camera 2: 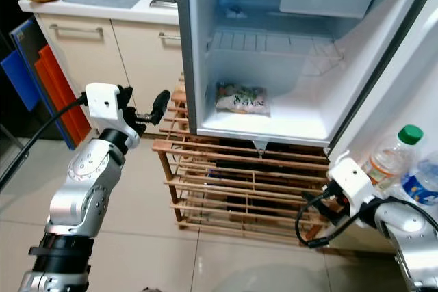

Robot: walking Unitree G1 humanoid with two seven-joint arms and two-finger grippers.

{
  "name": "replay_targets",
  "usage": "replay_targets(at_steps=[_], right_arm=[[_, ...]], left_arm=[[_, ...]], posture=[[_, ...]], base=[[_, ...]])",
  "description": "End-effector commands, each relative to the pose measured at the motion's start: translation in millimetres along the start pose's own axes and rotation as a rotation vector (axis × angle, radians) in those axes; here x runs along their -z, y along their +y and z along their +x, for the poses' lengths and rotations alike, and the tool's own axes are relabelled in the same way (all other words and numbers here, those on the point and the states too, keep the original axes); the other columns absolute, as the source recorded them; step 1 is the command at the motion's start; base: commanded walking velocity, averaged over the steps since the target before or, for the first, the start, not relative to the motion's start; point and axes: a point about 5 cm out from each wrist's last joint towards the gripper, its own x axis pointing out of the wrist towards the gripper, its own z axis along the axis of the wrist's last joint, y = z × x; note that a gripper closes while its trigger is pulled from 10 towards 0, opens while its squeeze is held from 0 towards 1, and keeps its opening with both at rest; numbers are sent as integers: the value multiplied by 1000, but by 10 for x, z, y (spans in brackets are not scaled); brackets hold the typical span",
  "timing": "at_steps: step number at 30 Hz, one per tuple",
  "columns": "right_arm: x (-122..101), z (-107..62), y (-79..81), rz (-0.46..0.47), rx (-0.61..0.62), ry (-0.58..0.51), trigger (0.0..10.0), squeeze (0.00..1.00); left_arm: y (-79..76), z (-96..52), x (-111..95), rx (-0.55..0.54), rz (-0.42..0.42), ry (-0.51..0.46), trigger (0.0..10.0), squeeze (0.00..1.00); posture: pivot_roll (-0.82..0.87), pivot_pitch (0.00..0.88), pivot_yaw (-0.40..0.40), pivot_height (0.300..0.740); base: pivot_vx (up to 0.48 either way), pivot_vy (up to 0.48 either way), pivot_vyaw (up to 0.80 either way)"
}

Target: Restocking fridge

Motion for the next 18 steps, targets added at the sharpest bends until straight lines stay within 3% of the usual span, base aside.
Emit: replay_targets(at_steps=[1, 3, 7, 11, 18], right_arm=[[-276, 25, 180, 5, -140, -115, 10000, 0], [-425, 33, 203, 49, -149, -188, 10000, 0], [-450, 53, 181, 50, -128, -196, 10000, 0], [-400, 126, 31, -104, 27, -152, 10000, 0], [-609, 173, -40, -272, 206, -255, 10000, 0]], left_arm=[[-43, -2, 33, 17, -1, 5, 10000, 0], [-49, -12, 47, 14, -6, 7, 10000, 0], [-45, -13, 47, 8, -7, 5, 10000, 0], [-25, -18, 33, -1, -2, 0, 10000, 0], [-1, -44, 37, -11, 6, 2, 10000, 0]], posture=[[-178, 0, 9, 740], [-175, 0, 5, 740], [-165, 0, -1, 740], [-159, 0, -2, 740], [-141, 0, -6, 740]], base=[[0, 0, 0], [0, 0, 0], [0, 0, 0], [0, 0, 0], [0, 0, 0]])
